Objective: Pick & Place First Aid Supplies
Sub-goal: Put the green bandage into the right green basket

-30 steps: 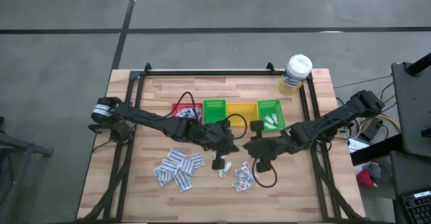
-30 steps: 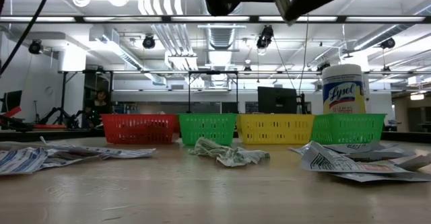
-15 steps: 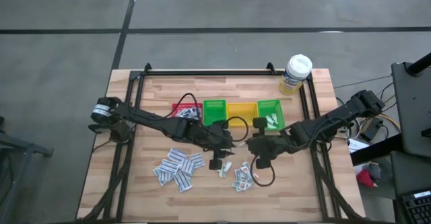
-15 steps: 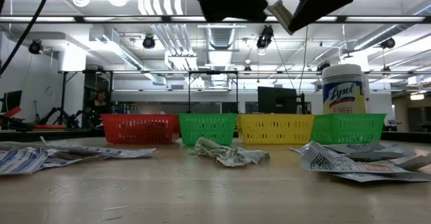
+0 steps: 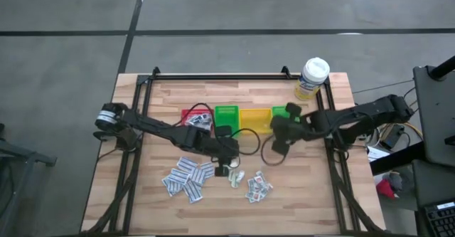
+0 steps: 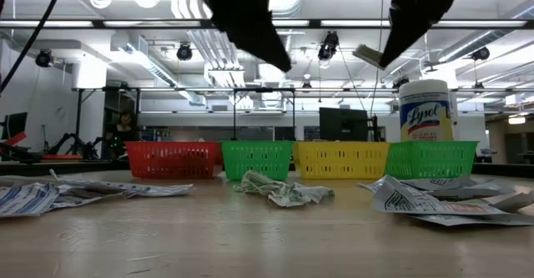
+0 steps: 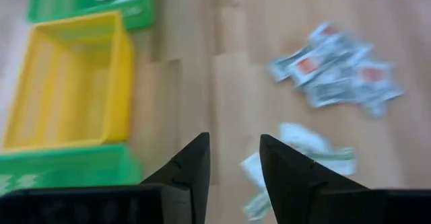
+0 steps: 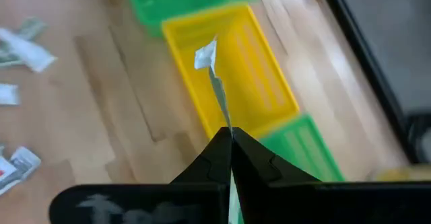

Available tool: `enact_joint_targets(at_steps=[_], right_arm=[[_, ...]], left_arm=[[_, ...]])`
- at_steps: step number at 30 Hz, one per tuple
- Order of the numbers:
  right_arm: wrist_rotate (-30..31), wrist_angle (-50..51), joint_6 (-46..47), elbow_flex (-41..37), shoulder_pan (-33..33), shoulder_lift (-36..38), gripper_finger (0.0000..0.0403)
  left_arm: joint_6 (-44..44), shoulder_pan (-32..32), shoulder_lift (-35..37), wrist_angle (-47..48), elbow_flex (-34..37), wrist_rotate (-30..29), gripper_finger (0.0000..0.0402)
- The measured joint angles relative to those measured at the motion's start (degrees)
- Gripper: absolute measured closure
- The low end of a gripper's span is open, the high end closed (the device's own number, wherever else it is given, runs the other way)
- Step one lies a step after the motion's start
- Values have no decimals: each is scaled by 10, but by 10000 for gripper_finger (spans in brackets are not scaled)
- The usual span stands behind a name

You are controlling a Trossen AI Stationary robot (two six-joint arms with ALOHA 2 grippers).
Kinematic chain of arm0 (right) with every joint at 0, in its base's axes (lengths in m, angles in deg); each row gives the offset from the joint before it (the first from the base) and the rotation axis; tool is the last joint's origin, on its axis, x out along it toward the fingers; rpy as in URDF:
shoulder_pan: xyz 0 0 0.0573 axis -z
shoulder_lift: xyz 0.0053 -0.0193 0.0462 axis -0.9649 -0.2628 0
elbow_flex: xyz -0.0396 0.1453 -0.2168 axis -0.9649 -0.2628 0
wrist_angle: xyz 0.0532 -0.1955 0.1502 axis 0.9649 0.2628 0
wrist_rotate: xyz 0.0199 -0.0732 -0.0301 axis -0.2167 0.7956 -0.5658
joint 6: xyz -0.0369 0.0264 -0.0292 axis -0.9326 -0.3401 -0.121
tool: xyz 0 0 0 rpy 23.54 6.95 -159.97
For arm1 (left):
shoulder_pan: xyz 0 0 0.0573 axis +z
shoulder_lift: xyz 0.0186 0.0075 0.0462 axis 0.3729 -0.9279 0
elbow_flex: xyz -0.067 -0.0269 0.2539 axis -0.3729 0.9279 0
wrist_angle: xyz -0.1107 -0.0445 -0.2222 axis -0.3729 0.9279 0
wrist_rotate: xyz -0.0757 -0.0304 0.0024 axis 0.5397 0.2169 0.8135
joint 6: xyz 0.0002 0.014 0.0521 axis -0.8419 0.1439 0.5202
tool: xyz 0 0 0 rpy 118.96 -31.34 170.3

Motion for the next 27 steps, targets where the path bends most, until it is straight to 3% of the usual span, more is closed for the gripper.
enact_joint_targets(at_steps=[9,19,27], right_arm=[[-104,28,56,-49,151,32,395],[-216,-33,42,-129,298,27,394],[-252,-85,39,-186,336,13,394]], left_arm=[[-1,-18,1,-52,66,-120,278],[0,-26,25,-113,102,-145,278],[0,-32,39,-125,108,-151,278]])
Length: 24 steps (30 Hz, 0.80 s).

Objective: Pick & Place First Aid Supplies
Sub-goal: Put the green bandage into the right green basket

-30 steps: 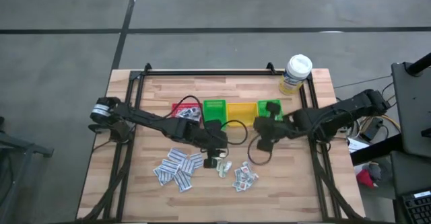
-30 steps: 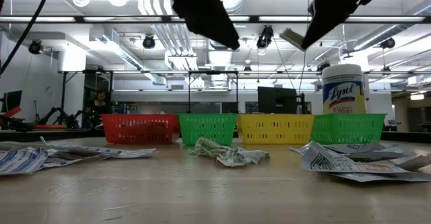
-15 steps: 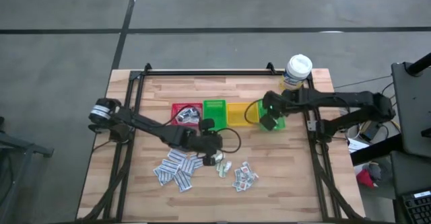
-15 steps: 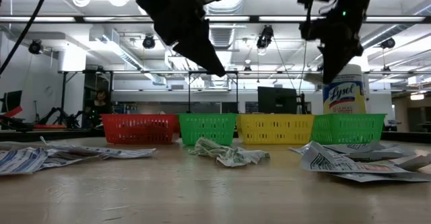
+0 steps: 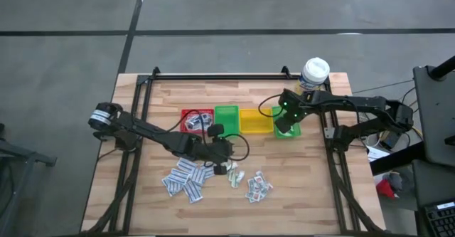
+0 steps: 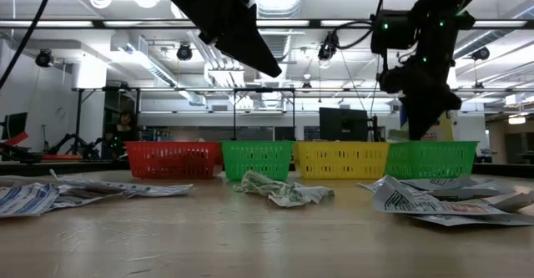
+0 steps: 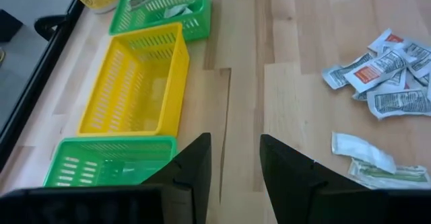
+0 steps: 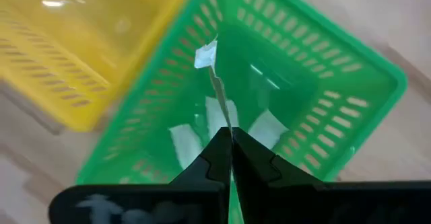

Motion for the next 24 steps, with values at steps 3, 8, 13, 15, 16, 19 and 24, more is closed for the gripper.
enact_joint_targets(at_steps=[3,8,13,15,16,19,24], right_arm=[[1,-1,0,-8,2,-8,394],[0,-8,-11,-15,1,-20,394],[0,-13,-33,-15,1,-30,394],[-8,-15,-37,-14,1,-35,394],[-11,-15,-40,-14,1,-38,394],[-11,-15,-41,-14,1,-46,384],[-11,-19,-45,-14,1,-50,340]], left_arm=[[0,-3,0,0,0,0,278],[0,-9,0,0,0,0,278],[0,-16,0,0,0,0,278],[0,-18,0,0,0,0,278],[0,-18,0,0,0,0,278],[0,-19,0,0,0,0,278],[0,-20,0,2,0,0,278]])
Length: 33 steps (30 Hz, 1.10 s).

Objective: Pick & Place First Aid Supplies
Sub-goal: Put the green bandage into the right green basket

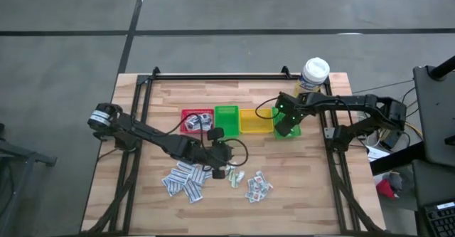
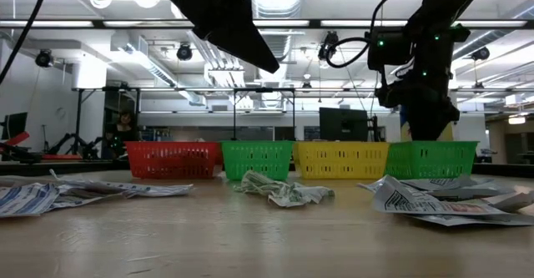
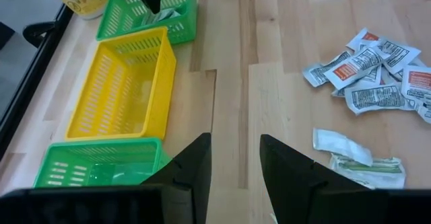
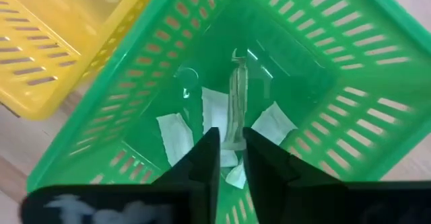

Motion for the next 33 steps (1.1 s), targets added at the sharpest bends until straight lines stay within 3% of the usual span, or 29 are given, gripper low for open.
enact_joint_targets(at_steps=[6,16,27,33], right_arm=[[-2,29,4,23,0,4,297],[-38,180,0,104,-25,55,278],[-36,175,10,115,-123,199,289],[-25,143,13,114,-184,264,299]], left_arm=[[0,0,0,5,0,0,278],[-13,-4,0,10,14,38,278],[-61,-4,0,-1,47,55,278],[-63,-4,-4,-3,46,105,278]])
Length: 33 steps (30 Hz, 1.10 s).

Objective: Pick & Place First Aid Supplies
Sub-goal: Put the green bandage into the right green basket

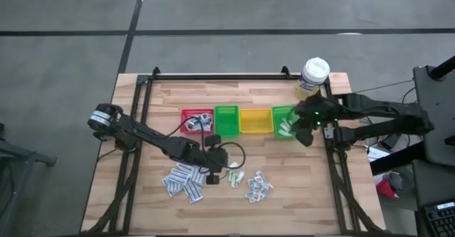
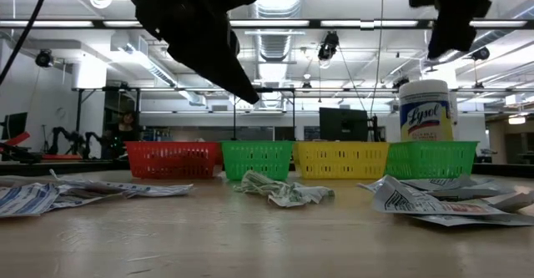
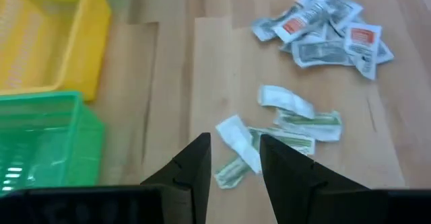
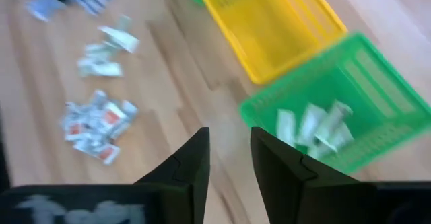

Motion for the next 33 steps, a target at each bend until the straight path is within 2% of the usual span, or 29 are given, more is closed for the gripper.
enact_joint_targets(at_steps=[7,23,33], right_arm=[[25,-60,-9,-3,-50,38,312],[45,-63,-9,-40,-58,44,335],[44,-63,-7,-59,-58,44,321]], left_arm=[[36,-1,-50,14,-21,48,278],[69,-1,-140,37,-67,54,278],[69,1,-147,49,-78,31,283]])
